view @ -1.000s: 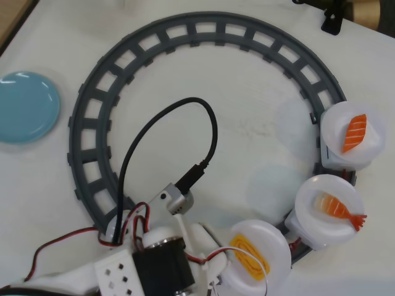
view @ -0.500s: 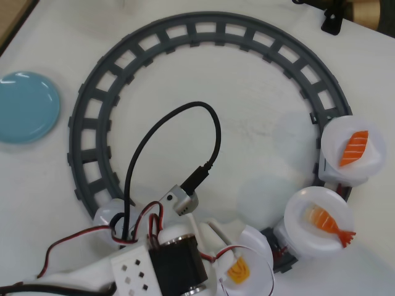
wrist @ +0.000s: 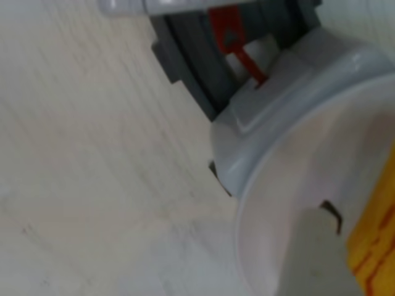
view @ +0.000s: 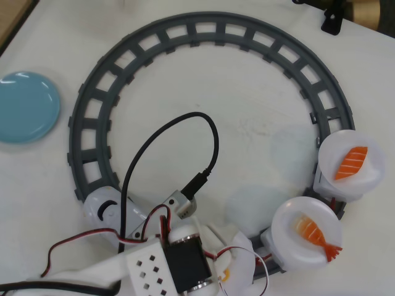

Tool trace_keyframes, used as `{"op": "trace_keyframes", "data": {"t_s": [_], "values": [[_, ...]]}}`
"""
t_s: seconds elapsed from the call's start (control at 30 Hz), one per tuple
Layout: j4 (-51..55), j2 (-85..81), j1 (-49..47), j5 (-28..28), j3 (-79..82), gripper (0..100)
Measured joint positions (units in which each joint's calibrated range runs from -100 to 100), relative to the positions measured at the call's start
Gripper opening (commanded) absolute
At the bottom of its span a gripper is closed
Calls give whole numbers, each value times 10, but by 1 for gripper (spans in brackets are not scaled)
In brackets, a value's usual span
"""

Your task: Pick up the sushi from the Shinkansen and put it on the blue dish

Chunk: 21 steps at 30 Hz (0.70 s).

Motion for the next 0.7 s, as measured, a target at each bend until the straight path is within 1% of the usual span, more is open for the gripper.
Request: {"op": "trace_keyframes", "data": {"t_s": [0.1,0.17,0.27,0.37,0.63,0.7], "values": [[-8,0,-2,-5,15,34],[-8,0,-2,-7,20,29],[-8,0,-2,-7,22,17],[-8,0,-2,-7,26,10],[-8,-6,-35,-7,68,3],[-8,-8,-45,-7,70,3]]}}
